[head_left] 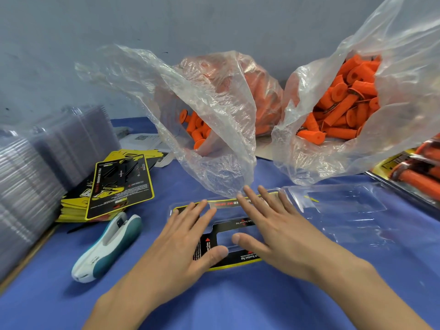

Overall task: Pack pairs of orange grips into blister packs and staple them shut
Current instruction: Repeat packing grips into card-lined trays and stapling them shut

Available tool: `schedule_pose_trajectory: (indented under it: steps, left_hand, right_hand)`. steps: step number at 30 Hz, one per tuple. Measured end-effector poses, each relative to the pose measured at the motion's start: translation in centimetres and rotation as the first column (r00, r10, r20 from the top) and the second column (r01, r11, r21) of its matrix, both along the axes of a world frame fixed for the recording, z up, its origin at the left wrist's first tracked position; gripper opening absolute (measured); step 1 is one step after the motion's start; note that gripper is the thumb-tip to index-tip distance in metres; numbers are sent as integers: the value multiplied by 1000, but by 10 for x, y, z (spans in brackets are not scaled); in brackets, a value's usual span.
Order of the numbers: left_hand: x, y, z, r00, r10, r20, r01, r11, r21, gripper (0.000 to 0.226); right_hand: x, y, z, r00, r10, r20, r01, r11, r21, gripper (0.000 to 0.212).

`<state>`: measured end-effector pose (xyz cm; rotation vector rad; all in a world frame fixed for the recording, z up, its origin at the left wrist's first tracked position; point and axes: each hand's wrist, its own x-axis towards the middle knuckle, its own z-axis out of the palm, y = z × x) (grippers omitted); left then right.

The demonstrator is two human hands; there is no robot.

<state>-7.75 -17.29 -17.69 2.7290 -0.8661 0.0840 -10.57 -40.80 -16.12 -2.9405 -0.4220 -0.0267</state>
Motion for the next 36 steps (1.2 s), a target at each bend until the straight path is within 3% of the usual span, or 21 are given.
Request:
schedule_pose_trajectory:
  steps: [5, 13, 17, 22, 26, 30, 36]
  left_hand:
    - [5, 8, -1, 1000, -2, 18, 0, 996, 90, 73]
    - [-1, -1, 15, 987, -50, 150, 59, 997, -58, 55]
    - [-1, -7, 6, 985, -134, 108, 139, 990, -34, 46]
    - [1, 3, -2, 990, -108, 86, 114, 991, -68, 51]
    - [4, -2, -1, 991, -59, 119, 59, 998, 6, 67]
    - [9, -23, 9, 984, -92, 150, 89, 996, 22, 69]
    - [17, -21, -3, 1000, -12, -8, 12, 999, -35, 76]
  right_hand:
    - [6, 1, -9, 995, -27, -97, 19, 997, -79, 83]
    - [6, 2, -11, 996, -40, -82, 31, 993, -113, 78]
    - [7, 1, -12, 996, -39, -76, 31, 994, -101, 79]
    - [6, 0, -12, 996, -43, -82, 35, 995, -94, 80]
    - [6, 2, -11, 996, -49, -76, 42, 994, -98, 81]
    - [5, 3, -12, 997, -49, -61, 43, 994, -99, 86]
    - [6, -1, -12, 997, -53, -50, 49, 996, -80, 84]
